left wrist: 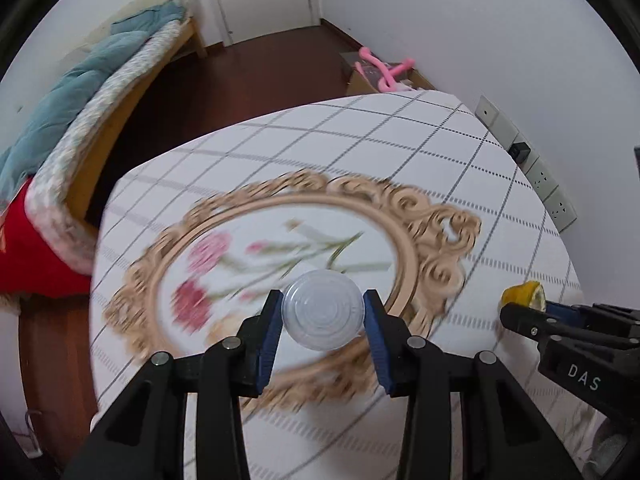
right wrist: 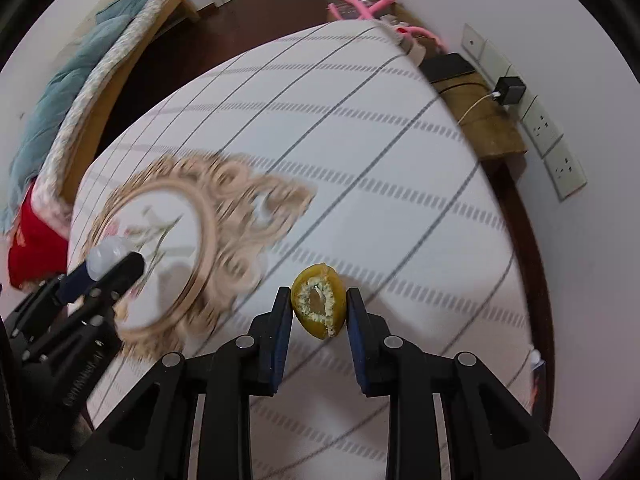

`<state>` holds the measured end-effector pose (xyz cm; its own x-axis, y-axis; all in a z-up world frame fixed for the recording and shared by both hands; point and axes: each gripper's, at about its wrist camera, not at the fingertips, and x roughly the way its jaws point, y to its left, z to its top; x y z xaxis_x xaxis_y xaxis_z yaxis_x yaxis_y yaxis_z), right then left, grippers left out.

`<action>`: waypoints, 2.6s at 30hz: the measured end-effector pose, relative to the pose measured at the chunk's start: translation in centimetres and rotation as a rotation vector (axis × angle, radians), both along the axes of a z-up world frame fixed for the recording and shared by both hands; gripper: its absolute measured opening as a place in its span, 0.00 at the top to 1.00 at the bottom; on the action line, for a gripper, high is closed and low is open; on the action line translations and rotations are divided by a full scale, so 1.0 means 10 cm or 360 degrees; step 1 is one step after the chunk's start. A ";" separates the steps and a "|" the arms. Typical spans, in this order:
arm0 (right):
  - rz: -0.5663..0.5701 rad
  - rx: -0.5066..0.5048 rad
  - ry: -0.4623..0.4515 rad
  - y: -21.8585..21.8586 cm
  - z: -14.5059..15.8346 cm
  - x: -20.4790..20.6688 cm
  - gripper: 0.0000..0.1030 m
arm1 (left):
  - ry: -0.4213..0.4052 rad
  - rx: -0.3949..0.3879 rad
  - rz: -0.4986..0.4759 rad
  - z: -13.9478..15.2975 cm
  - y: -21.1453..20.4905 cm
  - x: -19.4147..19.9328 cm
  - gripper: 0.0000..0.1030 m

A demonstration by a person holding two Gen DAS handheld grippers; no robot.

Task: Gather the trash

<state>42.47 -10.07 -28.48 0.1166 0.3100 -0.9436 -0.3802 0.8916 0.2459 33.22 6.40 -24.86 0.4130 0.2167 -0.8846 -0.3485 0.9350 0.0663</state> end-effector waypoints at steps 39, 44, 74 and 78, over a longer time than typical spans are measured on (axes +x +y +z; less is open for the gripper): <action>0.1189 0.0227 0.0209 3.62 0.19 -4.19 0.73 | 0.0052 -0.0144 0.1147 -0.21 2.70 -4.72 0.65; 0.1228 0.0092 0.0343 4.00 -0.52 -4.23 0.73 | 0.0116 -0.0306 0.1184 -0.73 2.93 -4.67 0.65; 0.1420 -0.0061 0.0097 4.13 -0.61 -4.37 0.00 | 0.0153 -0.0272 0.1386 -0.50 2.88 -5.22 0.01; 0.1444 -0.0050 -0.0001 3.97 -0.25 -4.42 0.00 | 0.0109 -0.0215 0.1376 -0.18 2.72 -5.30 0.01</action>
<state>-1.75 29.59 -30.97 -0.1592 0.2573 -0.9531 -0.9398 0.2561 0.2261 -19.77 33.56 -26.70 0.0974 0.3207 -0.9422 -0.9378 0.3464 0.0210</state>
